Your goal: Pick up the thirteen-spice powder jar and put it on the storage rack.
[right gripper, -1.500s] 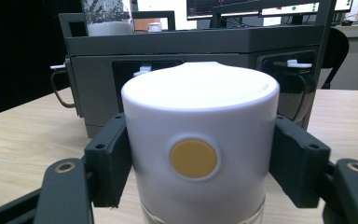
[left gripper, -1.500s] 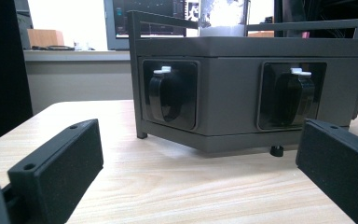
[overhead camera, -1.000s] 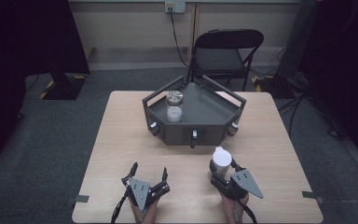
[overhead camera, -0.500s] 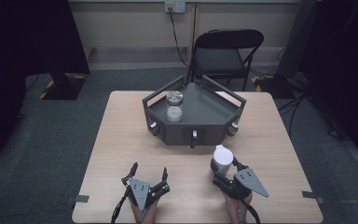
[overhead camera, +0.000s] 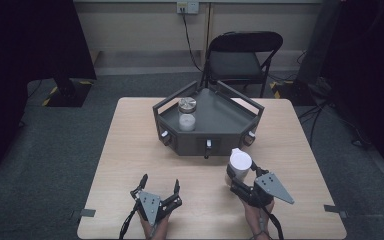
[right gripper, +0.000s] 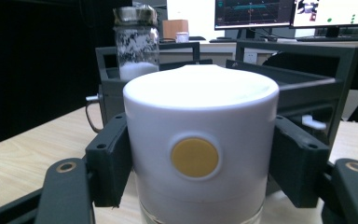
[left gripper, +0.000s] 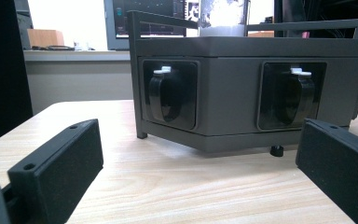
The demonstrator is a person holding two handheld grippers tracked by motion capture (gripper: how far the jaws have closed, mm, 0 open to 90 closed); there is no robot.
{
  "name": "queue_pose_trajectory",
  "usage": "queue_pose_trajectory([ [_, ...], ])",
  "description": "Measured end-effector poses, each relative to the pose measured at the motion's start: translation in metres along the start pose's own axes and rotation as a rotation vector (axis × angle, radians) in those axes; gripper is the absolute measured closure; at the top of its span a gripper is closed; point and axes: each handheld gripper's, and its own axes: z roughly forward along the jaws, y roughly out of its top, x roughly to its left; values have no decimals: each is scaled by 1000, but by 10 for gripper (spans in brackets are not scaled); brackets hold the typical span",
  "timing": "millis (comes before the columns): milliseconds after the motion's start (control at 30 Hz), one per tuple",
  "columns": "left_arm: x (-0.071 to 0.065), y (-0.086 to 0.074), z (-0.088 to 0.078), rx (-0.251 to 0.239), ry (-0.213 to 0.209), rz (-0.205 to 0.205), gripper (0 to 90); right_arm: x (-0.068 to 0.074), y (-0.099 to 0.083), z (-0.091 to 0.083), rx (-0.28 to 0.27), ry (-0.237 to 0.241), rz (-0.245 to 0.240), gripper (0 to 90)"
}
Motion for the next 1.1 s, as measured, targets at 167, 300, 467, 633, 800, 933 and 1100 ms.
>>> queue_pose_trajectory([
  [167, 0, 0, 0, 0, 0, 0, 0, -6, 15, 7, 2, 18, 0, 295],
  [300, 0, 0, 0, 0, 0, 0, 1, -9, 29, 16, -3, 36, -11, 295],
  [467, 0, 0, 0, 0, 0, 0, 0, -15, 42, 29, -18, 58, -20, 295],
  [633, 0, 0, 0, 1, 0, 0, 0, -23, 51, 41, -34, 89, -23, 295],
  [800, 0, 0, 0, 0, -1, -1, 0, -27, 65, 52, -39, 106, -32, 295],
  [933, 0, 0, 0, 0, -1, -1, 1, -30, 75, 62, -52, 109, -37, 296],
  [1100, 0, 0, 0, 1, -1, 0, 1, -34, 87, 78, -58, 90, -42, 296],
])
